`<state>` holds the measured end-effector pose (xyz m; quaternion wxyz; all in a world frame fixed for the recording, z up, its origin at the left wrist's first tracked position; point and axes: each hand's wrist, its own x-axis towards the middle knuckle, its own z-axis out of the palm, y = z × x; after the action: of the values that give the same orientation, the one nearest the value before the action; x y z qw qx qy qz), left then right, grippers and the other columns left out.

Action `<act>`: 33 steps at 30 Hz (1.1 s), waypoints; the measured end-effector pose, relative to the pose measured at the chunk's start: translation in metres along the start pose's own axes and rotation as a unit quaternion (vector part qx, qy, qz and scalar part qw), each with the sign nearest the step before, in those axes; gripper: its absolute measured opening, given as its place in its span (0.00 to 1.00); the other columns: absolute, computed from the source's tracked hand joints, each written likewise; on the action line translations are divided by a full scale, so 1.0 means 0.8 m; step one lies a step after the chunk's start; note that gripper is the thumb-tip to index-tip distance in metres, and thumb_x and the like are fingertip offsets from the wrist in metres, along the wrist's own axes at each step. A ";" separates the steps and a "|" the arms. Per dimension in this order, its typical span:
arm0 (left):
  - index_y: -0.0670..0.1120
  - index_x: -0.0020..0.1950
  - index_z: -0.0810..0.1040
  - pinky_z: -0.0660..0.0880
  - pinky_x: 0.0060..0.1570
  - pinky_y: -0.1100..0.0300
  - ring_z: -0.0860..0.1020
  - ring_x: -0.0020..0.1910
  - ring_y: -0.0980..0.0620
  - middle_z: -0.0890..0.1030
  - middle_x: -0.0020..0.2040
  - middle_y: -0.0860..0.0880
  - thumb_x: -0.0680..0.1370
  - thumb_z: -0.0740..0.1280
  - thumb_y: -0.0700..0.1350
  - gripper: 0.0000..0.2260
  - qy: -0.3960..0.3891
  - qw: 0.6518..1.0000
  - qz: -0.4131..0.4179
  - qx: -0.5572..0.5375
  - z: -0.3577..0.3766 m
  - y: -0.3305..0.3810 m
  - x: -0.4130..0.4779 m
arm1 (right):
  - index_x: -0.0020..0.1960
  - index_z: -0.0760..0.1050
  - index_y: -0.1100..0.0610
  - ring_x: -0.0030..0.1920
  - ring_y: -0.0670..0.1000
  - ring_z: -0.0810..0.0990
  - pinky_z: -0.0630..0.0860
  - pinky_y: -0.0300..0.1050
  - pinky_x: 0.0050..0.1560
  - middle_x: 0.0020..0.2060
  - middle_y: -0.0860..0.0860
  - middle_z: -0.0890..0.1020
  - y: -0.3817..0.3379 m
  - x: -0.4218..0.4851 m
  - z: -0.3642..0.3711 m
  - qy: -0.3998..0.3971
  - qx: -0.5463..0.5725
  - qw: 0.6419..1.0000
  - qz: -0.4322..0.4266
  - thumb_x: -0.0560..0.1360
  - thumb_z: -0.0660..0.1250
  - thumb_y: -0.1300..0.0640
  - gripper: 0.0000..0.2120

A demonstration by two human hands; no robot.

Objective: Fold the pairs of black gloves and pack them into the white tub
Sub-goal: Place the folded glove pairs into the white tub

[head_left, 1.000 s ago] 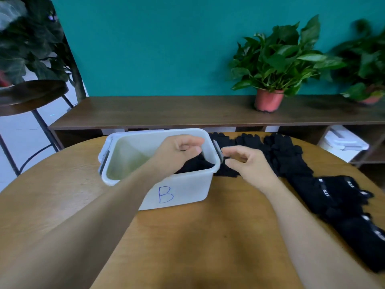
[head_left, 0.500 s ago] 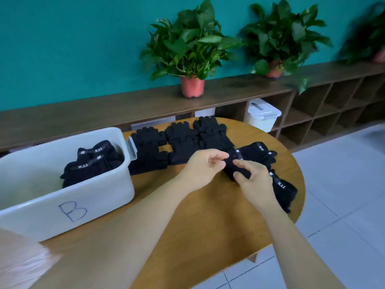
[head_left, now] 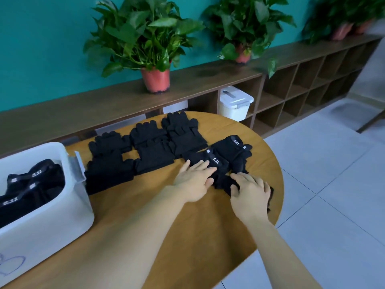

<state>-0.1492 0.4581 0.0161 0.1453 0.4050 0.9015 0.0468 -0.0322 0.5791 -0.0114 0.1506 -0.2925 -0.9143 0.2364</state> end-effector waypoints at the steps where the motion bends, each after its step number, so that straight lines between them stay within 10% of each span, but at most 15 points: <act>1: 0.54 0.81 0.52 0.35 0.77 0.52 0.46 0.80 0.55 0.49 0.82 0.51 0.87 0.48 0.51 0.22 -0.001 1.000 0.000 0.028 0.003 0.000 -0.002 | 0.69 0.75 0.48 0.73 0.52 0.62 0.48 0.57 0.75 0.69 0.46 0.74 0.001 -0.003 0.002 0.002 0.004 1.000 -0.007 0.80 0.62 0.58 0.18; 12: 0.56 0.78 0.61 0.41 0.75 0.46 0.69 0.70 0.49 0.67 0.76 0.49 0.85 0.50 0.49 0.20 0.047 0.988 -0.005 0.149 0.005 -0.005 -0.080 | 0.63 0.80 0.52 0.70 0.53 0.69 0.54 0.54 0.74 0.62 0.47 0.80 -0.011 -0.039 0.021 -0.029 0.075 0.989 -0.127 0.76 0.67 0.65 0.18; 23: 0.58 0.74 0.66 0.51 0.65 0.51 0.72 0.59 0.50 0.73 0.63 0.52 0.80 0.55 0.39 0.25 0.104 0.981 -0.112 0.121 0.034 -0.043 -0.213 | 0.51 0.85 0.54 0.62 0.42 0.73 0.44 0.34 0.73 0.53 0.43 0.81 -0.067 -0.055 0.034 -0.167 0.181 0.943 -0.223 0.76 0.63 0.73 0.18; 33: 0.59 0.76 0.64 0.51 0.66 0.50 0.74 0.60 0.48 0.73 0.64 0.50 0.81 0.55 0.42 0.24 0.112 0.963 -0.207 0.131 0.053 -0.069 -0.298 | 0.48 0.84 0.52 0.65 0.38 0.71 0.42 0.39 0.77 0.57 0.46 0.83 -0.128 -0.083 0.056 -0.266 0.187 0.907 -0.267 0.76 0.59 0.74 0.21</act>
<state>-0.0257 0.2424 0.0182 -0.0044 0.2176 0.9744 -0.0573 -0.0461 0.4501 -0.0047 0.0107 0.0699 -0.9034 0.4229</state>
